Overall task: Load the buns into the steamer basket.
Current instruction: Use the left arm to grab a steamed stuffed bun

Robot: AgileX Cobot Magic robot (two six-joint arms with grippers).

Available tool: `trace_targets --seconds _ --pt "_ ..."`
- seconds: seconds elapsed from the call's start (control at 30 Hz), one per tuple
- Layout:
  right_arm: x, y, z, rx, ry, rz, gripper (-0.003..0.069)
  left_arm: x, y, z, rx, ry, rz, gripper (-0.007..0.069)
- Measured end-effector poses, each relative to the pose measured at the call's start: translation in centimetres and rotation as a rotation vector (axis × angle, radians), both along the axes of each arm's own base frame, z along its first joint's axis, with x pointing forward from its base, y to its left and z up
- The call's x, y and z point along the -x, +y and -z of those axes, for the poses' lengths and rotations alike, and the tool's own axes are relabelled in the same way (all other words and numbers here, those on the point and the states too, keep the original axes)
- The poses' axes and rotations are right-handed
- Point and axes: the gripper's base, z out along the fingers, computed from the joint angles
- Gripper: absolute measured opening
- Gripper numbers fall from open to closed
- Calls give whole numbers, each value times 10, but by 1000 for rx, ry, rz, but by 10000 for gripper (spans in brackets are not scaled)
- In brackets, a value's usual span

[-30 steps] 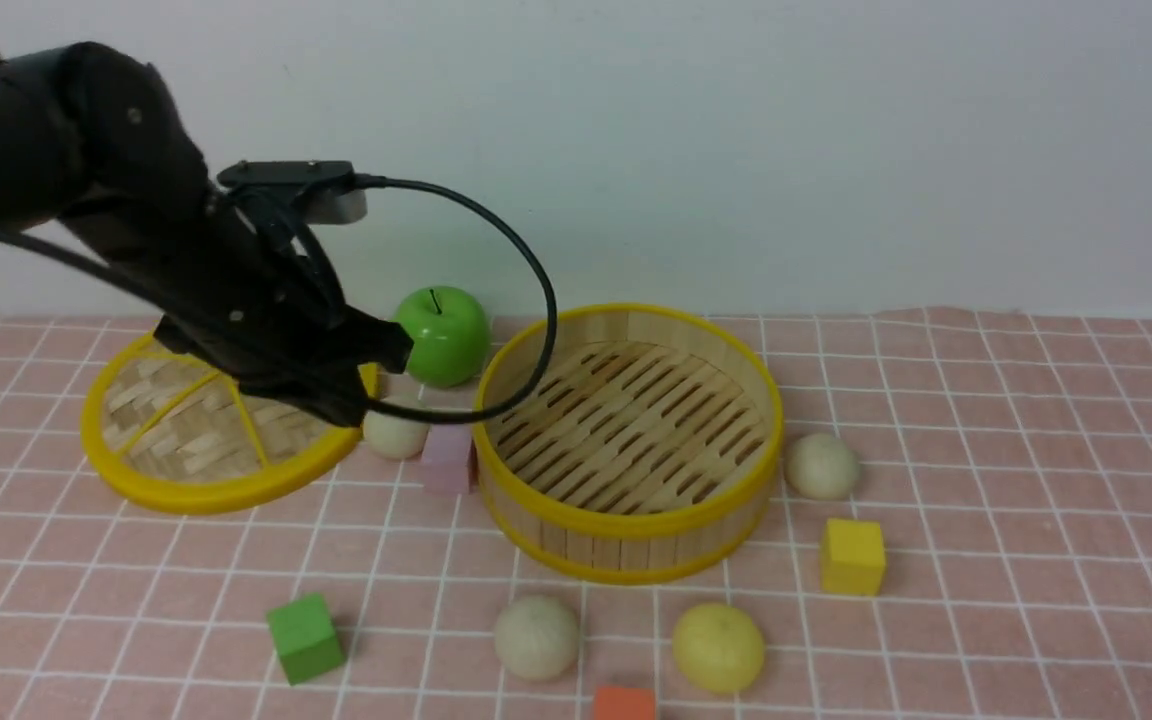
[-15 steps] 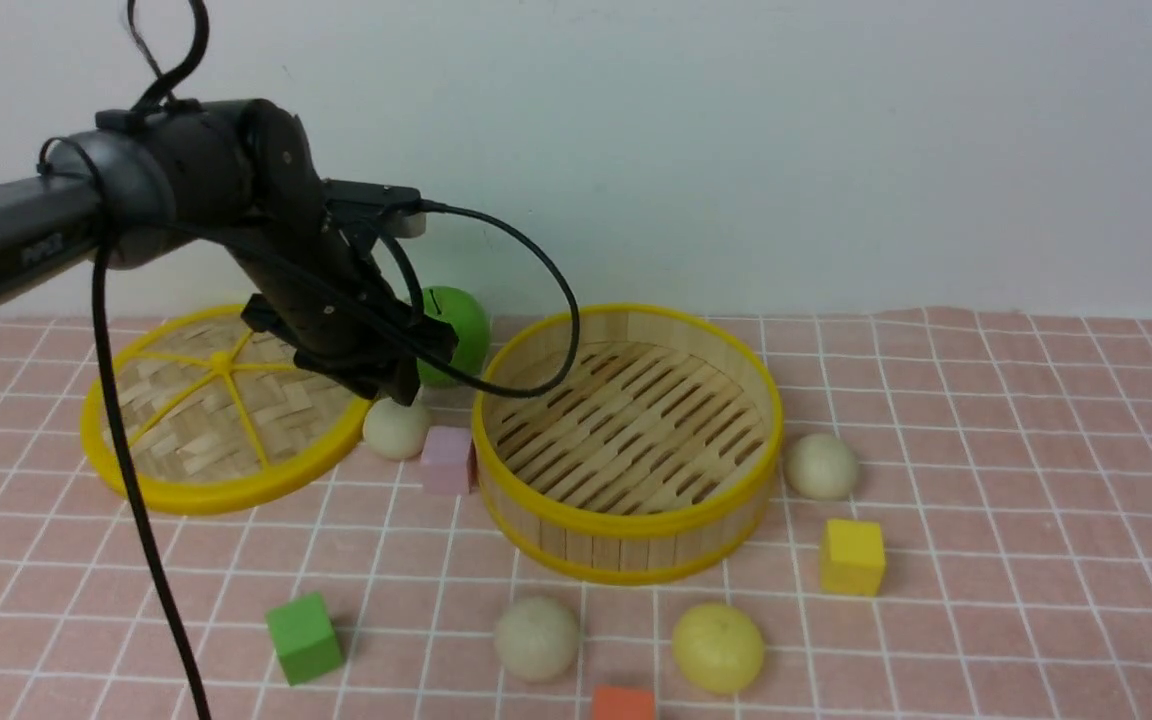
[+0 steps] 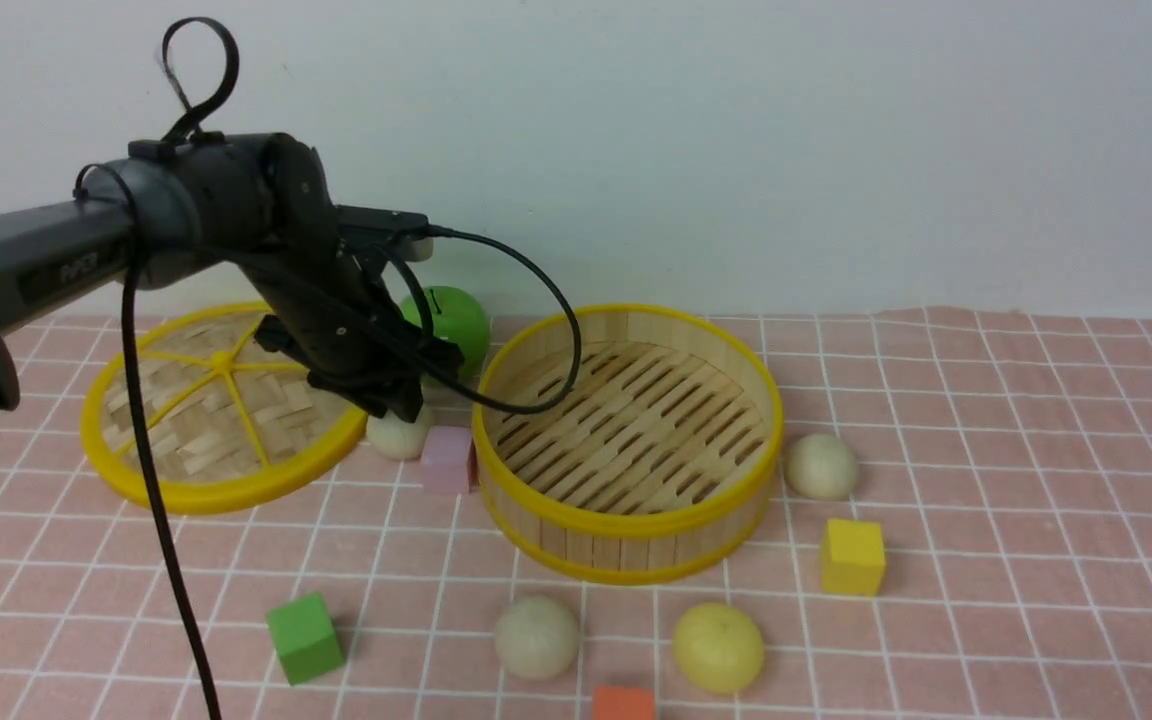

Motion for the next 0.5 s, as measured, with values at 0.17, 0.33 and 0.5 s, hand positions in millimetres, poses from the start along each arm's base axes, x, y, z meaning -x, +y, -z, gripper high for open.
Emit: trace_targets --seconds 0.17,0.33,0.5 --pt "0 0 0 0 0 0 238 -2 0 13 -8 22 1 90" --pt "0 0 0 0 0 0 238 -3 0 12 -10 16 1 83" --pt "0 0 0 0 0 0 238 -2 1 10 -18 24 6 -8"
